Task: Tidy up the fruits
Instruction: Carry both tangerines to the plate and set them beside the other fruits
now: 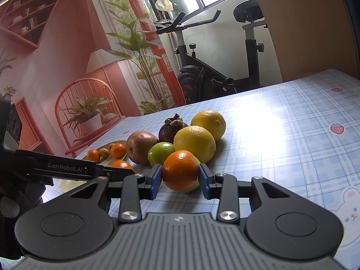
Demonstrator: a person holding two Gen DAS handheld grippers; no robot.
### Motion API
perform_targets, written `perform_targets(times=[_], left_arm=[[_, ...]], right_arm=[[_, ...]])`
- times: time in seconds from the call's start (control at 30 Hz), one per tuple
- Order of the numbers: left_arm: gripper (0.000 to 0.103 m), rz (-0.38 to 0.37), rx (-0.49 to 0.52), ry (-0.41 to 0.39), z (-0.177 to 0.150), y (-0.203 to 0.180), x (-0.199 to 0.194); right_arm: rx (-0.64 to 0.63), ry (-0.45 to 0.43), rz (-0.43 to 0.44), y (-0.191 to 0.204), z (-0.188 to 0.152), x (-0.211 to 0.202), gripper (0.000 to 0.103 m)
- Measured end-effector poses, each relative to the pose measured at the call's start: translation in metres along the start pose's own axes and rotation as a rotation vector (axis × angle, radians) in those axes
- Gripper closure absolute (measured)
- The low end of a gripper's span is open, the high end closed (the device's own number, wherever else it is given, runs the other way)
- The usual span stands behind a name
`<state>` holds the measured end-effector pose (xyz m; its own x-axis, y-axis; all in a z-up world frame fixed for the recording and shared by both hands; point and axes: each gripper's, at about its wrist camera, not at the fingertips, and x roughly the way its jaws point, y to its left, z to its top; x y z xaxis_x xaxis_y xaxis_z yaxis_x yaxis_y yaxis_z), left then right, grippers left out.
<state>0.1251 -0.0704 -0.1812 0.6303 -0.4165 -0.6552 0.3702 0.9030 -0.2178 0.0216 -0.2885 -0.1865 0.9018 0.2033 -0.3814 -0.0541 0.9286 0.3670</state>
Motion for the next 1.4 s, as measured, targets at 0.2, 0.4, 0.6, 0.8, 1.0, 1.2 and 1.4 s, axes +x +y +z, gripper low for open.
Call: perform_targets(times=[0.2, 0.4, 0.6, 0.8, 1.0, 1.2, 1.4], left_arm=[[0.062, 0.024, -0.037, -0.023, 0.009, 0.012, -0.012], [0.062, 0.051, -0.053, -0.066, 0.026, 0.030, -0.034], [0.062, 0.080, -0.078, -0.131, 0.056, 0.055, -0.057], [0.062, 0.124, -0.093, -0.137, 0.082, 0.094, -0.072], [0.062, 0.194, -0.084, -0.076, 0.076, 0.136, -0.064], [0.062, 0.245, -0.031, -0.002, 0.060, 0.159, -0.047], [0.062, 0.233, 0.067, 0.043, 0.056, 0.159, -0.030]], right_arm=[[-0.018, 0.015, -0.026, 0.005, 0.001, 0.003, 0.065], [-0.045, 0.018, -0.006, 0.021, 0.015, 0.002, 0.065], [-0.099, 0.006, 0.056, 0.052, 0.055, 0.018, 0.065], [-0.144, 0.027, 0.121, 0.090, 0.084, 0.060, 0.065], [-0.254, 0.149, 0.165, 0.134, 0.069, 0.118, 0.065], [-0.319, 0.298, 0.156, 0.154, 0.048, 0.168, 0.065], [-0.322, 0.380, 0.110, 0.153, 0.041, 0.196, 0.065]])
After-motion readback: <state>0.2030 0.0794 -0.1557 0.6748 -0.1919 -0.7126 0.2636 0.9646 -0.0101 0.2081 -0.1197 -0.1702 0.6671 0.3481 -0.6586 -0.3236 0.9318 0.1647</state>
